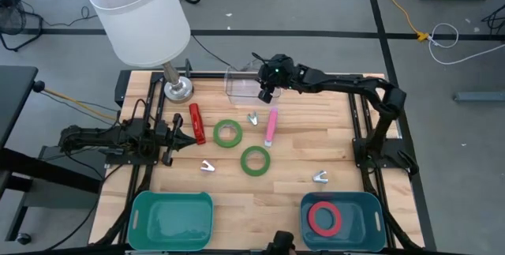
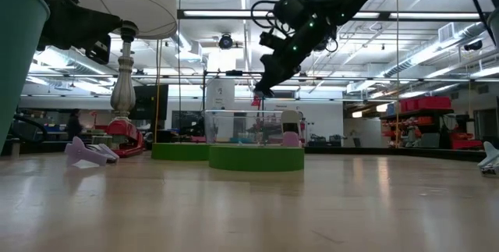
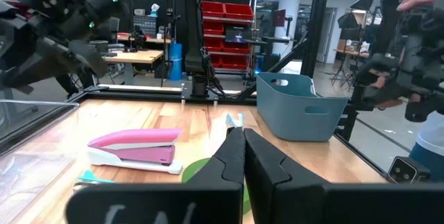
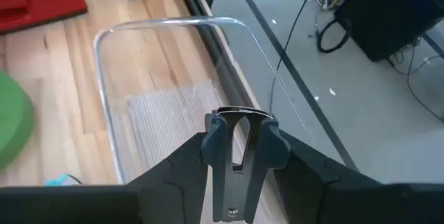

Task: Pick and place Stapler, Stapler remover, tape
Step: Put the black staple remover into the transparent bin, then put the light blue staple remover into the transparent bin

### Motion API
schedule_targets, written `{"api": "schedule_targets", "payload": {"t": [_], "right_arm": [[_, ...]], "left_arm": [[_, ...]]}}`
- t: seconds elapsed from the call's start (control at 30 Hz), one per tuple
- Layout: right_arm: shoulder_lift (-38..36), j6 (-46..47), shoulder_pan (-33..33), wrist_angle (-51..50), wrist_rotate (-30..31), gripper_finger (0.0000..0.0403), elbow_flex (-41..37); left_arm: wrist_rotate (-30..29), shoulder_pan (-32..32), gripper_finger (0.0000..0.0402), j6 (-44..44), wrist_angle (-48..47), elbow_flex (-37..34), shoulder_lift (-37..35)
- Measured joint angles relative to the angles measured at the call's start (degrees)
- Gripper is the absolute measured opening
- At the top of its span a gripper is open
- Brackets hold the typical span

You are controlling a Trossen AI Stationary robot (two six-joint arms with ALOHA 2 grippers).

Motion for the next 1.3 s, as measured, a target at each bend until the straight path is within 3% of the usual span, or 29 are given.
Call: {"api": "schedule_targets", "payload": {"t": [0.27, 0.5, 0.67, 1.0, 1.3], "right_arm": [[0.53, 0.0, 0.05, 0.0, 0.15, 0.0152, 0.0], [0.53, 2.17, 0.05, -0.54, 4.3, 0.0163, 0.0], [0.53, 3.2, 0.05, -2.42, 4.31, 0.0199, -0.04], [0.51, 5.62, 0.05, -4.56, 4.31, 0.0307, -0.04], [-0.68, 5.87, 0.16, -7.35, 2.56, 0.0335, -0.09]], "left_arm": [[0.0, 0.0, 0.0003, 0.01, 0.0, 0.0, 0.0], [0.0, 0.0, 0.0003, -0.02, 0.0, -0.02, 0.0], [0.0, -0.01, 0.0003, 0.0, 0.0, 0.01, 0.0], [0.0, -0.02, 0.0003, -0.02, 0.0, 0.0, 0.0], [0.0, 0.0, 0.0003, -0.01, 0.0, -0.01, 0.0]]}}
